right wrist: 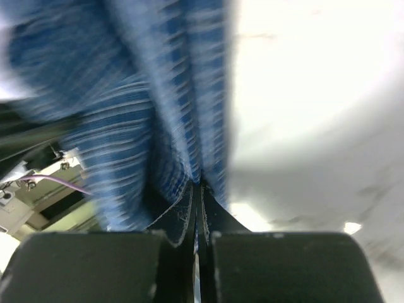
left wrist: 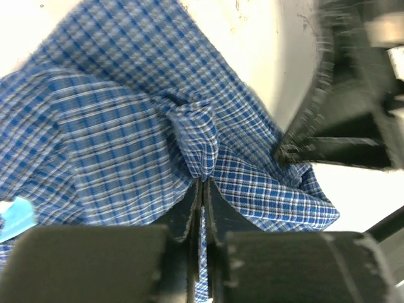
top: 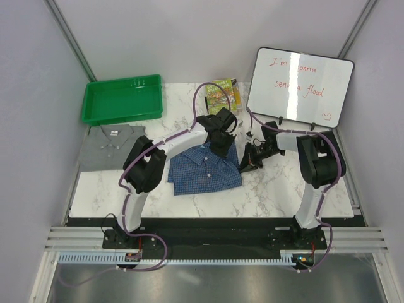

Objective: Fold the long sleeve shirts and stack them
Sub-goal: Fold the shirt

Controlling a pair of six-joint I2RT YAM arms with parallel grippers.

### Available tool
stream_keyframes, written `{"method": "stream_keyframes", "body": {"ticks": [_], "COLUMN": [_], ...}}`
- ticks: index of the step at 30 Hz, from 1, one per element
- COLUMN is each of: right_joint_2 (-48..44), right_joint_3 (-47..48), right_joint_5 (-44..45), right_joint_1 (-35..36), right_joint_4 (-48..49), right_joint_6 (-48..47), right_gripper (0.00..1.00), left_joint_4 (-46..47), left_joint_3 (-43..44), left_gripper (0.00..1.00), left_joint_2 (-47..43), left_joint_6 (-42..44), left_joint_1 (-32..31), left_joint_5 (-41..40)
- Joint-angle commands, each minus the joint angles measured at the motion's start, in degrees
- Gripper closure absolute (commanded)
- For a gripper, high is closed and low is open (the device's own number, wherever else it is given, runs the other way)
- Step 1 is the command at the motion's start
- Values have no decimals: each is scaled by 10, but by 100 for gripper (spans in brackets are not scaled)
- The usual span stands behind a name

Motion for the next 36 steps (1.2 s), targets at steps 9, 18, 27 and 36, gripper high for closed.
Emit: {"method": "stream_keyframes", "body": {"ticks": [9,18,27,36], "right_joint_2": [44,33,33,33], "right_joint_3": [39,40,61,59], "right_joint_5": [29,25,38,45], "right_joint_1": [2,4,5,6], "right_joint_4": [-45,-55,-77,-82], "right_joint_6": [-44,-63,-85,-91], "right_gripper": [100,100,100,100], "left_joint_4": [-1,-35,-31,1], "left_joint_3": [-107,-255,-289,-304], "left_gripper": [37,40,45,52], "left_joint_2": [-188,-219,-180,-169], "left_joint_6": [56,120,131,127], "left_joint_1": [123,326,332,333], "left_joint_5": [142,196,180,242]}}
